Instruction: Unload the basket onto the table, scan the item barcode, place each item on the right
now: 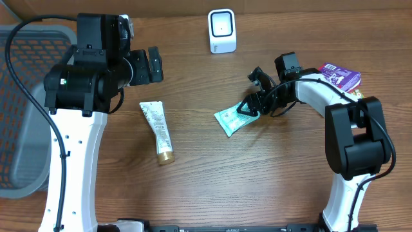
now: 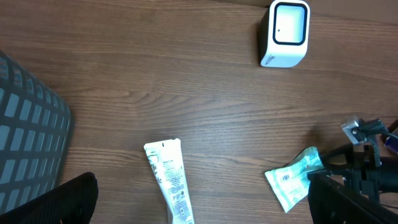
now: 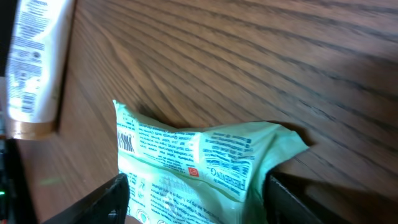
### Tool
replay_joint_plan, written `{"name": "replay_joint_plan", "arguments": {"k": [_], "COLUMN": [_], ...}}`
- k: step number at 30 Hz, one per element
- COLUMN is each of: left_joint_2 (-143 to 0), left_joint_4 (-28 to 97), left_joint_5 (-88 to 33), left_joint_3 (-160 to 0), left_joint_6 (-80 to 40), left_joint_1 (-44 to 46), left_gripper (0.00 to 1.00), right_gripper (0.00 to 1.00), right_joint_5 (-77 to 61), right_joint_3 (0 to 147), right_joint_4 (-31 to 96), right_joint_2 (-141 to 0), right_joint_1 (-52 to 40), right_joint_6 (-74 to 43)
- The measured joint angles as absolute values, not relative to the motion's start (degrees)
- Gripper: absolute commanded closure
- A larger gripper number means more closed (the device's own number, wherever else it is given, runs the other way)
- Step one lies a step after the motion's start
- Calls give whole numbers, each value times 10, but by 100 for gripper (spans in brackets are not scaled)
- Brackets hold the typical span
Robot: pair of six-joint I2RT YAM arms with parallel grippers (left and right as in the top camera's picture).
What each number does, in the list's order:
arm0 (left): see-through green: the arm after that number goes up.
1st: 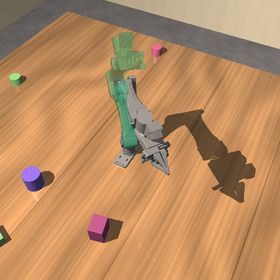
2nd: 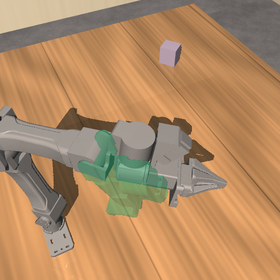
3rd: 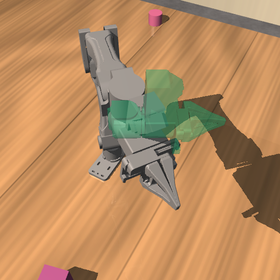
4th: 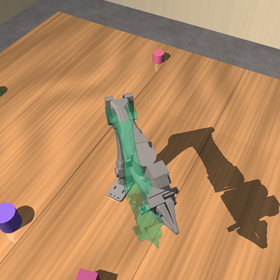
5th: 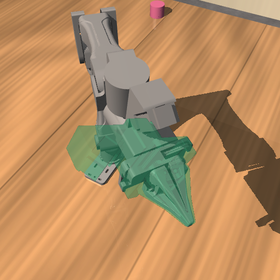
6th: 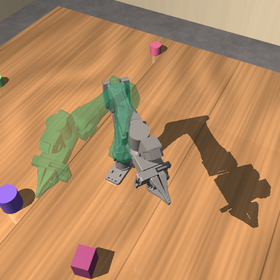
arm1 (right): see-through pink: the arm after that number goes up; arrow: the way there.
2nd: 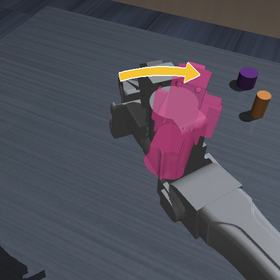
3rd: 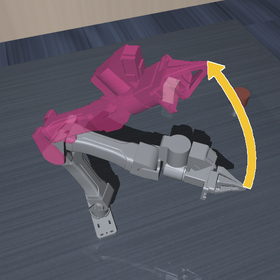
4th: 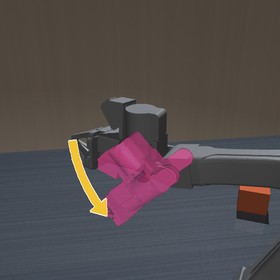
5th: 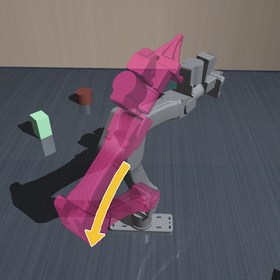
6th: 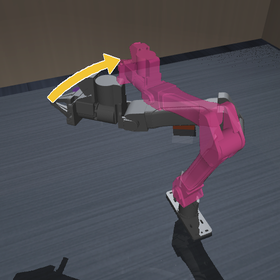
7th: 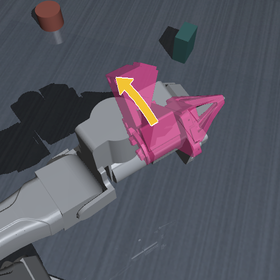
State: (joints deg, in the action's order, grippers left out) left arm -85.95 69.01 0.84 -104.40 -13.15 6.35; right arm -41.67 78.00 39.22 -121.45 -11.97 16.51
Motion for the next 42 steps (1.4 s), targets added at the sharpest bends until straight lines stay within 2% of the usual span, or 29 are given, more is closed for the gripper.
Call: {"name": "replay_joint_plan", "arguments": {"k": [4, 6, 19, 30, 38, 40, 42], "left_joint_2": [-860, -860, -860, -860, -860, -860, -860], "left_joint_4": [690, 690, 690, 690, 690, 690, 690], "left_joint_5": [8, 8, 8, 8, 8, 8, 8], "left_joint_3": [-1044, -1044, -1044, -1044, -1044, -1044, -1044], "left_joint_6": [-131, -131, -131, -131, -131, -131, -131], "left_joint_1": [63, 63, 63, 63, 63, 63, 63], "left_gripper": [0, 0, 0, 0, 0, 0, 0], "right_gripper": [49, 53, 51, 62, 63, 68, 81], "right_joint_5": [-443, -452, -454, -393, -315, -308, -304], "right_joint_3": [784, 785, 788, 795, 803, 804, 804], "right_joint_4": [388, 386, 385, 391, 389, 389, 389], "right_joint_2": [-1230, -1237, -1242, -1236, -1224, -1223, -1223], "right_joint_1": [-120, -120, -120, -138, -174, -178, -178], "right_joint_6": [154, 145, 122, 117, 105, 105, 102]}}
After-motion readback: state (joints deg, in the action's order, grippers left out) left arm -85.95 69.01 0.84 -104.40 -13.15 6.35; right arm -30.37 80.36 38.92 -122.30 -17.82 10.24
